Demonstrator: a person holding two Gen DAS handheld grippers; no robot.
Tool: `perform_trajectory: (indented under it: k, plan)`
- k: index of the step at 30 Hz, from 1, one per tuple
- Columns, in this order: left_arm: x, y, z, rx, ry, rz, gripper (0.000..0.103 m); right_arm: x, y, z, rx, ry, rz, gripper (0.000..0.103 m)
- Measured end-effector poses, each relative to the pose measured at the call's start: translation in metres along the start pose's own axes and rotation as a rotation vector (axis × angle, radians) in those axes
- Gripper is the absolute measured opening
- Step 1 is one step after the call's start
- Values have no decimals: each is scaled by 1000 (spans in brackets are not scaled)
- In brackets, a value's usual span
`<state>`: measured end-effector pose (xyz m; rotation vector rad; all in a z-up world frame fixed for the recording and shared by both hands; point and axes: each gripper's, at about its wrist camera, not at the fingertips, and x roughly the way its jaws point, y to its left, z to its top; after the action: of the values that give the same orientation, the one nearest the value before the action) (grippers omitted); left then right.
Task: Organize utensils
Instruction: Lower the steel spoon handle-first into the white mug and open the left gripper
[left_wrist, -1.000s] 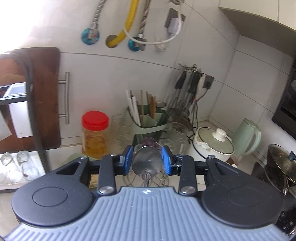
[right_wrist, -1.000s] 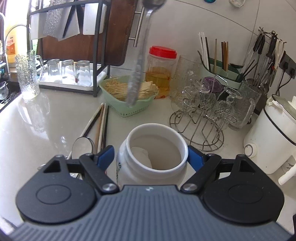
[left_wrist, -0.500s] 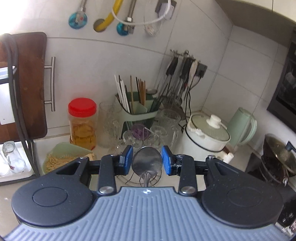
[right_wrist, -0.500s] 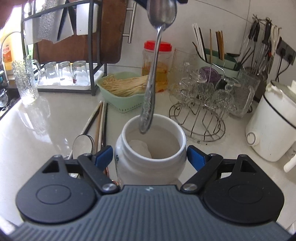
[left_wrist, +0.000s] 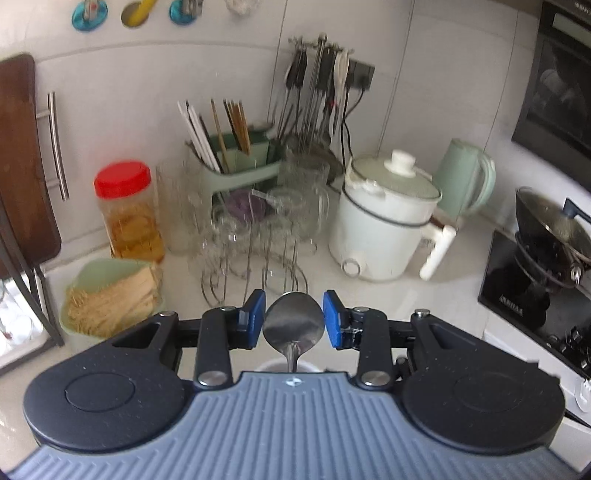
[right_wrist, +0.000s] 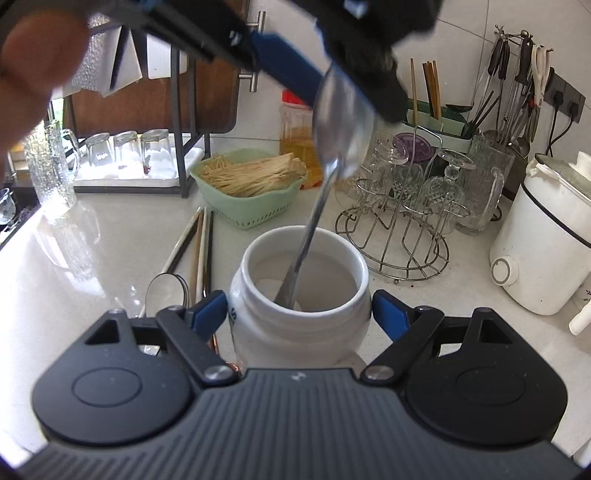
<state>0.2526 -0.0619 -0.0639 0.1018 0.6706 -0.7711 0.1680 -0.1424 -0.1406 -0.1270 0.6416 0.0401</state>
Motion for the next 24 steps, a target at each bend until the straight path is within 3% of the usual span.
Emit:
perform_trajectory:
  k: [12, 24]
  plan:
    - [22, 3, -17, -6, 182, -12, 39, -1, 1, -3, 19, -24, -13, 87]
    - [17, 3, -11, -20, 175, -10, 41, -1, -1, -4, 11, -27, -6, 87]
